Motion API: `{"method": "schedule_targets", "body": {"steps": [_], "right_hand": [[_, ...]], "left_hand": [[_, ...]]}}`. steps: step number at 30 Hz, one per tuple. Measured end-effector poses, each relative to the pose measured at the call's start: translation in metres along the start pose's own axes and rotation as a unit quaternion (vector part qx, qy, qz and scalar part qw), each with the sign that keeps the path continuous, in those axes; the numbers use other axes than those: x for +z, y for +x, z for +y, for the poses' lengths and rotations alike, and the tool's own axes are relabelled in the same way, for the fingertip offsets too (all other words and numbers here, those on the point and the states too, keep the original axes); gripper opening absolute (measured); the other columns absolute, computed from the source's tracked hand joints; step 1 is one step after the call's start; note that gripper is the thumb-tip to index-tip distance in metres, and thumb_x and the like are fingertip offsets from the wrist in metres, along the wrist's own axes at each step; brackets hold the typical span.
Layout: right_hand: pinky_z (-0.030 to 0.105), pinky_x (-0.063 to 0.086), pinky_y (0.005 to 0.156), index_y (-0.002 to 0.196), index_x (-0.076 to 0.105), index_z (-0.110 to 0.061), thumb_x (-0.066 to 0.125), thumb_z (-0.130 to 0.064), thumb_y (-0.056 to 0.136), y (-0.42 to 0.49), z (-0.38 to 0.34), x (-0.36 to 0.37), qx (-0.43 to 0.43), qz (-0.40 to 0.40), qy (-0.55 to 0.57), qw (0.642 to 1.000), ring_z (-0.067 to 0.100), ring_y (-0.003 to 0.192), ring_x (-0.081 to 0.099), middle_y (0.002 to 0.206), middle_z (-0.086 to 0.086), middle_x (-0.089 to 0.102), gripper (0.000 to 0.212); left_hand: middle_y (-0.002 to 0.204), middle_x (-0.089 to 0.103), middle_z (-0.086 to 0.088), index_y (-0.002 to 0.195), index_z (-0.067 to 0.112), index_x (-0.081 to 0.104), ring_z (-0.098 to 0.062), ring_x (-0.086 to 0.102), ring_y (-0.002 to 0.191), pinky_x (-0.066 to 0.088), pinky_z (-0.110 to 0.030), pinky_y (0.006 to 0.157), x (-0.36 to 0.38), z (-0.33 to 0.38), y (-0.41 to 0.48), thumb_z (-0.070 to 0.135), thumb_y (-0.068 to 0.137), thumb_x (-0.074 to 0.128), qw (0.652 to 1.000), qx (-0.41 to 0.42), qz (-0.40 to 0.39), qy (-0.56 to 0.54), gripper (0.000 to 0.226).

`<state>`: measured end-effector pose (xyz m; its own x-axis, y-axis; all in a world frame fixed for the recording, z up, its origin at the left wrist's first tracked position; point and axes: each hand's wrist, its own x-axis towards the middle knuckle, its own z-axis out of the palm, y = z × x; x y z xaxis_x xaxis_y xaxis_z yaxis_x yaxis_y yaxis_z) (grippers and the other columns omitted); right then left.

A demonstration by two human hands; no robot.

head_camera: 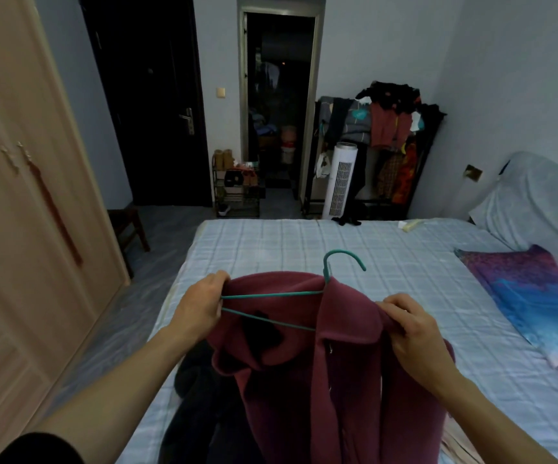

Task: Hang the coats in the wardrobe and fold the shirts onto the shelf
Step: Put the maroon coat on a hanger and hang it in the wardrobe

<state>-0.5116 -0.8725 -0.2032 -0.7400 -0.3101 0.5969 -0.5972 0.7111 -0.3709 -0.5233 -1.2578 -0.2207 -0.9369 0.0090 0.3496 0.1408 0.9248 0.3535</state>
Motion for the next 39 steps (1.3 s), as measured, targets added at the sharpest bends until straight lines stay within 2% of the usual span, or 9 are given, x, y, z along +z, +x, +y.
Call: {"method": "schedule_targets", "body": {"steps": [4,9,13,18,22,24,29,35,39], "right_hand": [[0.022,0.046,0.073,0.104,0.073,-0.011,0.067,0.024,0.068,0.002,0.007,-0.002,0.005,0.006,0.009,1.0,0.014,0.081,0.06,0.092,-0.002,0.059,0.05],[0.018,0.045,0.072,0.098,0.074,-0.009,0.061,0.023,0.069,0.001,0.017,-0.005,0.033,0.02,-0.003,0.999,0.014,0.077,0.06,0.089,-0.002,0.059,0.046],[0.014,0.042,0.071,0.094,0.074,-0.005,0.056,0.023,0.065,-0.002,0.027,-0.012,0.059,0.006,-0.014,0.998,0.013,0.075,0.058,0.085,0.003,0.06,0.044],[0.025,0.045,0.069,0.091,0.074,-0.002,0.058,0.031,0.061,-0.006,0.025,-0.009,0.078,-0.011,-0.013,0.997,0.024,0.072,0.061,0.083,0.006,0.06,0.048],[0.015,0.042,0.068,0.093,0.074,-0.002,0.058,0.031,0.06,-0.005,0.018,-0.006,0.081,-0.013,-0.008,0.997,0.022,0.071,0.06,0.082,0.006,0.059,0.049],[0.008,0.039,0.07,0.095,0.074,-0.002,0.06,0.029,0.059,-0.007,0.015,-0.005,0.074,-0.016,-0.01,0.997,0.02,0.071,0.058,0.083,0.005,0.057,0.05],[0.009,0.039,0.072,0.095,0.072,-0.007,0.062,0.025,0.061,-0.011,0.01,-0.002,0.08,-0.01,-0.004,0.997,0.015,0.075,0.057,0.085,-0.002,0.055,0.048],[0.012,0.039,0.071,0.09,0.069,-0.01,0.063,0.025,0.057,-0.01,0.006,-0.002,0.077,0.006,-0.001,0.997,0.014,0.074,0.056,0.083,-0.003,0.056,0.049],[0.012,0.04,0.069,0.091,0.072,-0.008,0.064,0.026,0.06,-0.01,0.003,-0.002,0.065,0.001,0.006,0.998,0.013,0.072,0.057,0.082,-0.003,0.056,0.047]], "left_hand": [[0.096,0.062,-0.004,0.108,0.011,0.059,-0.022,0.058,0.085,0.044,-0.029,0.076,-0.001,-0.007,-0.005,-0.009,0.075,0.061,0.999,0.031,-0.014,-0.028,0.039],[0.089,0.066,0.008,0.099,0.015,0.067,-0.007,0.061,0.081,0.039,-0.006,0.072,-0.003,-0.002,-0.011,0.003,0.075,0.078,0.99,0.046,-0.058,-0.117,0.028],[0.087,0.071,0.011,0.098,0.019,0.072,-0.001,0.067,0.08,0.05,-0.012,0.073,-0.007,0.007,-0.015,0.009,0.075,0.083,0.976,0.015,-0.094,-0.197,0.028],[0.097,0.071,0.011,0.102,0.027,0.068,0.001,0.066,0.091,0.051,-0.014,0.078,-0.007,0.011,-0.02,0.005,0.081,0.075,0.967,-0.007,-0.129,-0.22,0.031],[0.087,0.067,0.01,0.088,0.034,0.057,-0.003,0.066,0.086,0.054,-0.024,0.075,-0.004,0.008,-0.026,-0.003,0.083,0.066,0.972,-0.008,-0.119,-0.2,0.039],[0.082,0.067,0.011,0.079,0.034,0.061,-0.004,0.065,0.082,0.053,-0.028,0.076,-0.002,0.005,-0.029,-0.004,0.083,0.064,0.978,-0.003,-0.115,-0.173,0.038],[0.086,0.071,0.016,0.08,0.04,0.069,0.004,0.065,0.084,0.052,-0.017,0.077,-0.003,0.005,-0.032,-0.003,0.081,0.07,0.978,-0.016,-0.112,-0.176,0.043],[0.096,0.072,0.011,0.096,0.027,0.074,0.0,0.068,0.089,0.054,-0.015,0.078,-0.02,0.007,-0.031,0.033,0.066,0.091,0.959,-0.051,-0.105,-0.259,0.036],[0.088,0.074,0.004,0.09,0.013,0.077,-0.005,0.07,0.079,0.055,-0.019,0.073,-0.029,0.008,-0.025,0.015,0.082,0.079,0.967,-0.047,-0.022,-0.249,0.008]]}}
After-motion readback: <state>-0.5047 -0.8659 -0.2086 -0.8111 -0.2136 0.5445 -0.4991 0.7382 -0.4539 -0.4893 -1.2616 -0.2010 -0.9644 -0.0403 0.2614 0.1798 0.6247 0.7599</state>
